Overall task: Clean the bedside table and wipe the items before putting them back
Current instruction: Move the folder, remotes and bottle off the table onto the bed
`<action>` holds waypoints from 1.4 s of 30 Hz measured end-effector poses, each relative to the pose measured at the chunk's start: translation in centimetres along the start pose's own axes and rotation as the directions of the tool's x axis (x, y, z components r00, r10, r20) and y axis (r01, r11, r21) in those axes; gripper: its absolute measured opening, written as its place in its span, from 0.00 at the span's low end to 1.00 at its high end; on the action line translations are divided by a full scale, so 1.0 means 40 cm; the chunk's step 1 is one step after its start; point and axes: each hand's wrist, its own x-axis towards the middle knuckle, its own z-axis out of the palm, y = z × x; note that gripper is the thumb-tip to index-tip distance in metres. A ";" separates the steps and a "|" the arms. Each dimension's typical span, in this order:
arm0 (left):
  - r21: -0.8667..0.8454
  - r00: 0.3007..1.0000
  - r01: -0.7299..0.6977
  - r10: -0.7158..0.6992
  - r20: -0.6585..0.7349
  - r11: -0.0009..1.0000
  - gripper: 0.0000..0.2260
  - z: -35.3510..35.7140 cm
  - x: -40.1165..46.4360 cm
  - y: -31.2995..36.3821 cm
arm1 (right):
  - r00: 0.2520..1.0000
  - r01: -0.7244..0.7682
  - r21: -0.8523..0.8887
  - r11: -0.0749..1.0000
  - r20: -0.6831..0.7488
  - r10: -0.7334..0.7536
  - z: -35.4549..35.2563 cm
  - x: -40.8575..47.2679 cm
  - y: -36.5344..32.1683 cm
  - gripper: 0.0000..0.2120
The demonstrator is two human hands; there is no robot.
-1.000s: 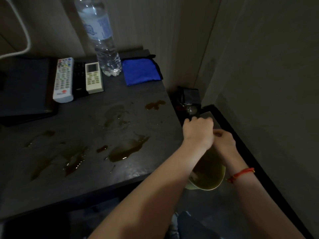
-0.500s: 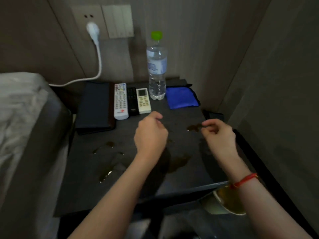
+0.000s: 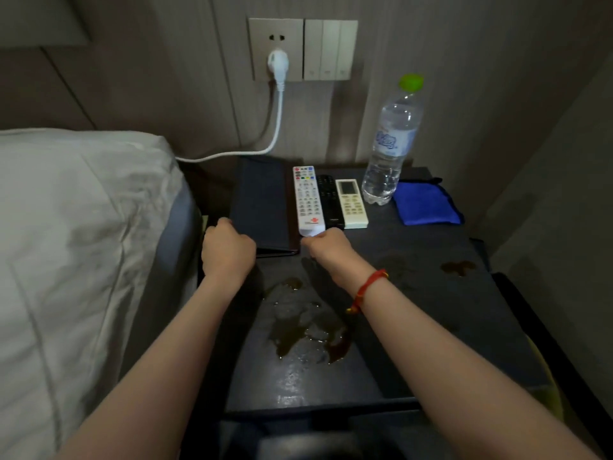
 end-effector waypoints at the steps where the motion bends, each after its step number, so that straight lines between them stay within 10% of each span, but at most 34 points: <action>1: -0.013 1.000 0.010 -0.010 0.006 1.000 0.16 0.002 0.013 -0.008 | 1.000 -0.011 0.000 1.000 -0.009 0.011 0.014 0.008 -0.004 0.20; 18: -0.439 0.926 0.376 -0.311 0.214 0.816 0.20 0.028 0.110 -0.053 | 0.977 -0.209 0.395 0.894 0.046 0.208 0.101 0.045 -0.040 0.23; 29: -0.574 0.922 0.388 -0.310 0.234 0.721 0.09 -0.011 0.096 -0.073 | 0.983 -0.181 0.165 0.970 0.021 0.180 0.092 0.037 -0.023 0.23; 35: -0.629 0.810 0.577 -0.270 0.520 0.522 0.08 -0.072 0.105 -0.078 | 0.991 -0.133 0.074 0.988 -0.001 0.134 0.075 0.034 -0.033 0.21; 42: -0.677 0.766 0.640 -0.236 0.598 0.363 0.03 -0.069 0.085 -0.095 | 0.827 0.217 -0.613 0.760 -0.298 -0.477 0.050 0.054 -0.029 0.18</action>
